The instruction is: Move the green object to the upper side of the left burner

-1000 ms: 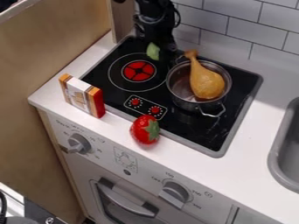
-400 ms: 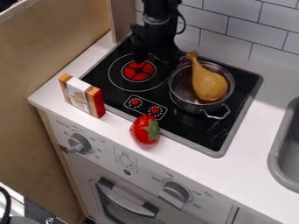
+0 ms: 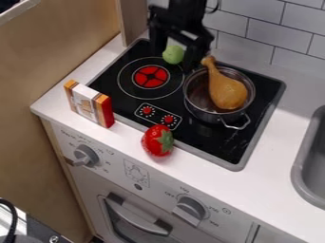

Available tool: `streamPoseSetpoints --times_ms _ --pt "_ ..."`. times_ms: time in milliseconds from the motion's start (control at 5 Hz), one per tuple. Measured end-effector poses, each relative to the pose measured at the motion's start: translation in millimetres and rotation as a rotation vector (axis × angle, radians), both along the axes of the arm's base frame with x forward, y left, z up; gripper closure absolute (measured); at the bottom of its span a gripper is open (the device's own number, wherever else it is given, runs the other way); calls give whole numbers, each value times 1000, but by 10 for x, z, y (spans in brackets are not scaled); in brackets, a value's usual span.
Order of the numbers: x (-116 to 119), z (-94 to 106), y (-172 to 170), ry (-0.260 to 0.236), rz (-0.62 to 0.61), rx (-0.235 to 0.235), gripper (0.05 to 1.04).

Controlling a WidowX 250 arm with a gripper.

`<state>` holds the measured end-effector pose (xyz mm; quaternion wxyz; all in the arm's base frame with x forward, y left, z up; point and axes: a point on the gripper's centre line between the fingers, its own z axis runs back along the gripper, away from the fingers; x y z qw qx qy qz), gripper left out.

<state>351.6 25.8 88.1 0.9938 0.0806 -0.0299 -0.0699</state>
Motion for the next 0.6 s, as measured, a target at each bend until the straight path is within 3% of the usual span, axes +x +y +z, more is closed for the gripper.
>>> streamPoseSetpoints --times_ms 400,600 --pt "-263 350 -236 67 50 8 98" --pt "-377 510 -332 40 53 -41 98"
